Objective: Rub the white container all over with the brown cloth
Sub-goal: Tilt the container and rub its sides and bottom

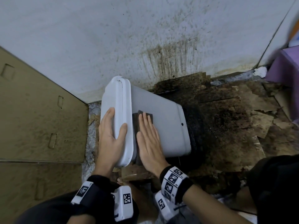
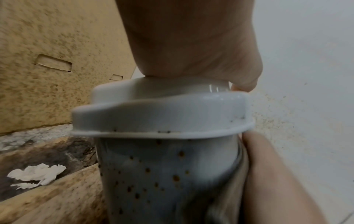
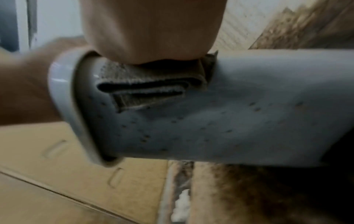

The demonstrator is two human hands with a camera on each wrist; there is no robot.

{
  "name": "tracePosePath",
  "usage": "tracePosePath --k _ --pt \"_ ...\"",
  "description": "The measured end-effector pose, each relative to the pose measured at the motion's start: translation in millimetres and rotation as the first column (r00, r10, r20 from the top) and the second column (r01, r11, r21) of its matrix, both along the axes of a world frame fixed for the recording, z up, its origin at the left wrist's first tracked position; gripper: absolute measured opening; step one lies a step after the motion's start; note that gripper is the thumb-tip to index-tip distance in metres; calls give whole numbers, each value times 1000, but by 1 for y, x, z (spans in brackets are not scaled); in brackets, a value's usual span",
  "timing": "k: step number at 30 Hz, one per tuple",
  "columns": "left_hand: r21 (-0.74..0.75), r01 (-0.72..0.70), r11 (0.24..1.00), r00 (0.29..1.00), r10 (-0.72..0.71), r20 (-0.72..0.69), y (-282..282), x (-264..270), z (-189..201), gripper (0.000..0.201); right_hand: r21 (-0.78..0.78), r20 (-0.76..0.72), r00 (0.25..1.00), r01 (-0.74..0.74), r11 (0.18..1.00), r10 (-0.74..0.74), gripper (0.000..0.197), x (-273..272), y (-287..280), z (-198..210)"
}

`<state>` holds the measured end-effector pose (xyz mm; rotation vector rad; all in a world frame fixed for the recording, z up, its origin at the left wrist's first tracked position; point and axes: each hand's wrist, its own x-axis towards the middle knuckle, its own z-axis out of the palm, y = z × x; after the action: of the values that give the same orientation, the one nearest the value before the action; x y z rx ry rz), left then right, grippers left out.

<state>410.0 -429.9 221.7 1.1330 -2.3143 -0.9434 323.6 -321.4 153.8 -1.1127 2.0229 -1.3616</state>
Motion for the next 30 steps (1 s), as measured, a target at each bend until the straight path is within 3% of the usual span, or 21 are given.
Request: tracePosePath --k 5,8,10,13,16,23,27,30 --pt "22 -18 1000 1000 18 -3 -1 3 1 67 25 -14 1000 -28 999 28 55 -30 27 -39" --pt "30 -25 999 1000 25 -11 -1 3 2 67 133 -6 995 103 986 -103 56 -48 51 -93" --pt "23 -14 1000 1000 15 -22 0 1 2 67 206 102 974 178 962 -202 58 -56 59 -116" --pt "20 -7 1000 1000 8 -17 1 -1 2 67 284 254 923 215 934 -290 55 -58 51 -110" --pt "19 -6 1000 1000 6 -15 1 -1 2 68 320 244 922 215 923 -300 58 -49 34 -82" --pt "-3 3 1000 1000 -3 -14 2 -1 0 67 62 84 996 -6 998 1 56 -1 3 2" --pt "-10 8 1000 1000 -8 -18 1 -1 0 67 18 -12 999 -41 999 41 57 -18 20 -18" --pt "11 -19 1000 1000 19 -21 -2 2 -1 67 68 -15 999 29 997 -28 56 -37 34 -59"
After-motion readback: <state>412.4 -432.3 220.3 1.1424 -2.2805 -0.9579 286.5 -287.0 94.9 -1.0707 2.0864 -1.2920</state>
